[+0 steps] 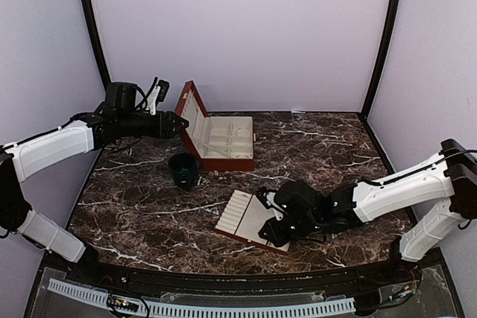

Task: Organize the mixed jewelry
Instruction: Insert the earring into the earring holder.

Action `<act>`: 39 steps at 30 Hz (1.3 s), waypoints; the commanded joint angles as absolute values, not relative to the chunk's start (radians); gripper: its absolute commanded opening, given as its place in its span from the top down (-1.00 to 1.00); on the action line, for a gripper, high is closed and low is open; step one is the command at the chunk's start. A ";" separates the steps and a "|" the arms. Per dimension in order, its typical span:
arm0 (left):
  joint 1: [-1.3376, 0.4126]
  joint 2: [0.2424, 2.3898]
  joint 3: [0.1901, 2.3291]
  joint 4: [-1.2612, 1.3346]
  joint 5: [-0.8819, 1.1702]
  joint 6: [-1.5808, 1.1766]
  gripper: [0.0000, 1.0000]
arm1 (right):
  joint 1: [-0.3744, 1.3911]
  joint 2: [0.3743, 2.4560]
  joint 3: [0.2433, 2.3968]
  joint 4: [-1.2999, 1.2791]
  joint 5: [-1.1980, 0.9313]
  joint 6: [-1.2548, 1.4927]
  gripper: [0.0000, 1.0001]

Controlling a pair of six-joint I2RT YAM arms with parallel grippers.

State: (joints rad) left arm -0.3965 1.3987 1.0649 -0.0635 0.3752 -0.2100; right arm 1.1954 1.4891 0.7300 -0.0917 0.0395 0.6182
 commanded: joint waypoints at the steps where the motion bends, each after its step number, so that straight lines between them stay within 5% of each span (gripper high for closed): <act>1: -0.399 1.348 1.059 -0.082 0.341 -0.158 -0.14 | 1.229 1.524 0.771 -0.101 0.095 0.622 1.00; 39: -0.399 1.346 1.054 -0.081 0.334 -0.145 -0.16 | 1.266 1.524 0.752 -0.113 0.165 0.664 1.00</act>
State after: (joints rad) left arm -0.3973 1.3712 1.0641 -0.0696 0.3321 -0.1596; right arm 1.2526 1.5410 0.7464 -0.1062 0.1551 0.6445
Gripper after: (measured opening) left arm 0.580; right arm 0.101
